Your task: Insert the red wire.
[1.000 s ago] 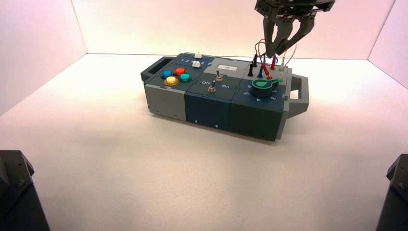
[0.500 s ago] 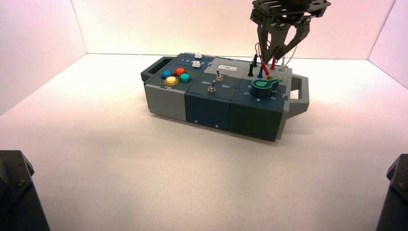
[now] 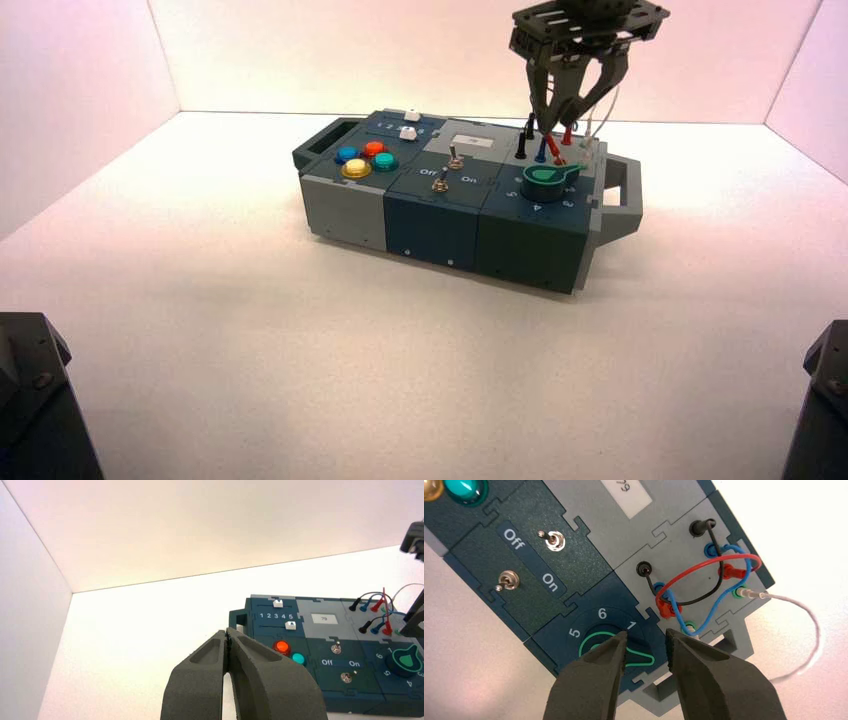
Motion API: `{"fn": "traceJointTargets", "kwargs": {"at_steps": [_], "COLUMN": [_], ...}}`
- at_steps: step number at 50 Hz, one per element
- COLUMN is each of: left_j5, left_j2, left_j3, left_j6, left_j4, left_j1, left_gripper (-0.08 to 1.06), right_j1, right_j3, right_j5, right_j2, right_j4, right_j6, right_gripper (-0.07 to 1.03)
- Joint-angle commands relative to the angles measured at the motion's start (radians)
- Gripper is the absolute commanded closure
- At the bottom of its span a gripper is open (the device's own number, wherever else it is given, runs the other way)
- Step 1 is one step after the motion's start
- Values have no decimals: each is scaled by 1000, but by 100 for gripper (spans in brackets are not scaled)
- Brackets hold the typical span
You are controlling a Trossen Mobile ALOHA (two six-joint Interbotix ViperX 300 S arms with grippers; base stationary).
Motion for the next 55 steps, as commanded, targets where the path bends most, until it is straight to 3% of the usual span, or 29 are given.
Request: {"fn": "traceJointTargets", "kwargs": {"at_steps": [1,55], "left_j5": [-11,-12], "left_j2": [-2,-23], "left_j3": [-34,-34], "left_j6": [-2,-3], "left_j4": [-2,-3], "left_j1": [6,6], "left_gripper": [101,101], "right_j1": [5,0], "right_j3": [-34,-74], "right_j5": [-5,-5], "right_j2": [-2,44], "right_j4": [-5,-26], "right_j6": [-5,8], "right_gripper": [55,64]}}
